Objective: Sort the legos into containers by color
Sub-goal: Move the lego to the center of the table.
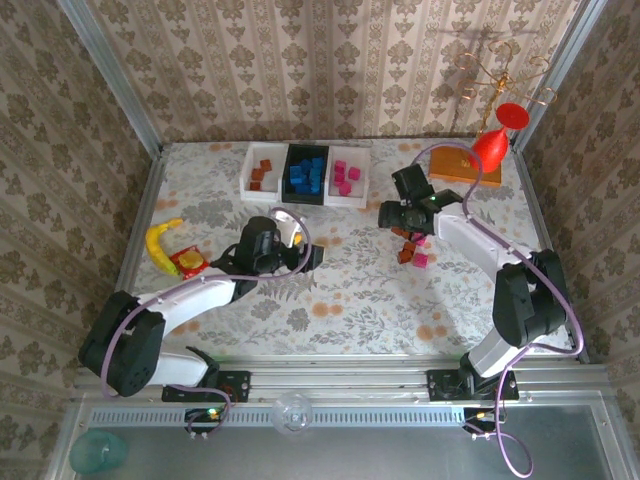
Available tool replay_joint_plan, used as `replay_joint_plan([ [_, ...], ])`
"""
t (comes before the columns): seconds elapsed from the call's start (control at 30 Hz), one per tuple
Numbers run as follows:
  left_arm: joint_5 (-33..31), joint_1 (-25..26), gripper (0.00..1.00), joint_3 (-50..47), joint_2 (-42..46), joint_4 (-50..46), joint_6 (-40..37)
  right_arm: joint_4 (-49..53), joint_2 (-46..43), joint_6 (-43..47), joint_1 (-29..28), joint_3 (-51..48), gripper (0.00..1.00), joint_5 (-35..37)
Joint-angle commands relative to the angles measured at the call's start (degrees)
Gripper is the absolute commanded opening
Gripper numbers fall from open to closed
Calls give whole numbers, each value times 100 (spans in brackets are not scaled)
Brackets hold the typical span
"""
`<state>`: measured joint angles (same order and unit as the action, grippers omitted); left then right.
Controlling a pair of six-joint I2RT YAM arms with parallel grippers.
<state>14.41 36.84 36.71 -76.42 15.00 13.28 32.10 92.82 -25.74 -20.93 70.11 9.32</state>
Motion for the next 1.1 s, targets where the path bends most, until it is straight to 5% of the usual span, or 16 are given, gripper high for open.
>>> replay_joint_plan([
  [0.0,198,143,77,82,166,80,14,409,304,114,-142,43,79,330],
  [0.6,13,218,77,133,117,-139,-160,976,1067,274,-254,-35,75,617],
  [1.07,422,207,77,-78,556,211,-89,956,1403,514,-330,29,69,-33],
])
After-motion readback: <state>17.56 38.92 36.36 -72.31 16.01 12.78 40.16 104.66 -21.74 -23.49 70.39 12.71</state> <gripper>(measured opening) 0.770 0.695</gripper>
